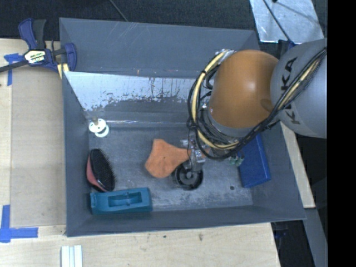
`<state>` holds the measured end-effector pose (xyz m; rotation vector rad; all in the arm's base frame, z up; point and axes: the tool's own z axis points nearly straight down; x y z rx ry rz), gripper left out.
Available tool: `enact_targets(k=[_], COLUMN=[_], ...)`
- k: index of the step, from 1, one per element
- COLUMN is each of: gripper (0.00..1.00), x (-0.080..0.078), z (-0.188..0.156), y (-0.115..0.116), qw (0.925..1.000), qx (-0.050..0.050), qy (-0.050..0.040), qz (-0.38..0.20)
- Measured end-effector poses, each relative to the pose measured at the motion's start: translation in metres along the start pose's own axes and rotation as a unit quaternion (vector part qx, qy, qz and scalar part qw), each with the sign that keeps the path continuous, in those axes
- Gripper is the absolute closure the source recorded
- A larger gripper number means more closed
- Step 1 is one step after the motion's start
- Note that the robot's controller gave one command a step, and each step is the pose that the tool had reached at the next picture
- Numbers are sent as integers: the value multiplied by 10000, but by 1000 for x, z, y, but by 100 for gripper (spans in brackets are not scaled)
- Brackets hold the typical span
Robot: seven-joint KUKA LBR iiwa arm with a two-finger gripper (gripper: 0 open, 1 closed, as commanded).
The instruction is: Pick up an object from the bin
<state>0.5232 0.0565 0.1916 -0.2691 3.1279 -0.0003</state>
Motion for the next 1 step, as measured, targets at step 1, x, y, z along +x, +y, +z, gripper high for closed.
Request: enact_targets(k=[1], gripper=[100], x=[-3], z=[-43], y=[-1], qw=[10000], qx=[-3], qy=[34], qz=[37])
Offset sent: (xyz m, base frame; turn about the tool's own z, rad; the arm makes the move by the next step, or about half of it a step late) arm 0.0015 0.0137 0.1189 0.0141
